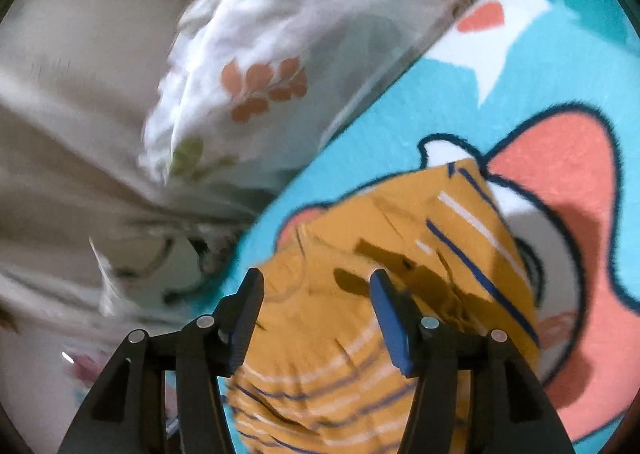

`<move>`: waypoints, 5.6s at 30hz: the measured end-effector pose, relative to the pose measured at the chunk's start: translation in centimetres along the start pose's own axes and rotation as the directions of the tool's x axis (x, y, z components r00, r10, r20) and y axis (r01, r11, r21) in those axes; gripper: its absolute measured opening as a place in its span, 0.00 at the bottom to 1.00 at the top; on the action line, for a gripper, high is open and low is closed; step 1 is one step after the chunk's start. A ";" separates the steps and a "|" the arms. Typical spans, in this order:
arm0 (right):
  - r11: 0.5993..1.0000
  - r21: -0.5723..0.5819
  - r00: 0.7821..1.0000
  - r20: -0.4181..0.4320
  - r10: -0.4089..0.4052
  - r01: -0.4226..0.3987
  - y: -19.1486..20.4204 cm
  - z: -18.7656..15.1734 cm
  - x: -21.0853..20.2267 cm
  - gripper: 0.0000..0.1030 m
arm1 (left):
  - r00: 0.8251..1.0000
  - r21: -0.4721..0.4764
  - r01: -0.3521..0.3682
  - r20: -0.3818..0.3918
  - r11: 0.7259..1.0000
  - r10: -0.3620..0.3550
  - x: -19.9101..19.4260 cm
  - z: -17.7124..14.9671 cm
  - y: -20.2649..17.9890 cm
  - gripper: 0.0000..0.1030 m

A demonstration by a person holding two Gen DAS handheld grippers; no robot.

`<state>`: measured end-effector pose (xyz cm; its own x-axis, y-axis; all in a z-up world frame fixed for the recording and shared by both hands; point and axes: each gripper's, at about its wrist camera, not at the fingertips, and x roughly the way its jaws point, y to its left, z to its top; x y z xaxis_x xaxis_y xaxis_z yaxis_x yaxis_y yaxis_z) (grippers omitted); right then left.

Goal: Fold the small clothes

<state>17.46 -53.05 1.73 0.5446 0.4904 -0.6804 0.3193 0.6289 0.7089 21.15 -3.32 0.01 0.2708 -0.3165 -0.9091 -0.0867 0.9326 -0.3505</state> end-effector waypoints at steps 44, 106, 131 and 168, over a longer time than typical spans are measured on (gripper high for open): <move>0.754 -0.527 0.900 0.054 -0.432 0.393 4.7 -4.5 5.9 0.27 | 1.000 0.199 -0.018 0.016 0.980 0.016 3.9 3.8 -9.2 0.46; 0.889 -0.302 0.939 0.103 -0.329 0.345 -7.7 -8.9 -10.9 0.46 | 0.930 -0.092 -0.311 0.174 0.946 0.323 -6.7 -14.4 -7.2 0.63; 0.802 -0.529 0.955 0.062 -0.291 0.278 -3.6 -15.1 -8.4 0.50 | 0.872 -0.070 -0.459 0.157 0.886 0.464 -7.5 -17.3 -6.7 0.68; 0.774 -0.547 0.933 0.040 -0.356 0.319 16.7 -14.8 12.7 0.45 | 0.930 0.229 -0.366 0.109 0.902 0.350 -5.9 -6.6 4.7 0.71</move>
<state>18.20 -27.42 2.16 0.4254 0.2096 -0.8804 -0.0028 0.9731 0.2303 12.85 1.81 2.20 0.3259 0.0507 -0.9441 0.0421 0.9968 0.0681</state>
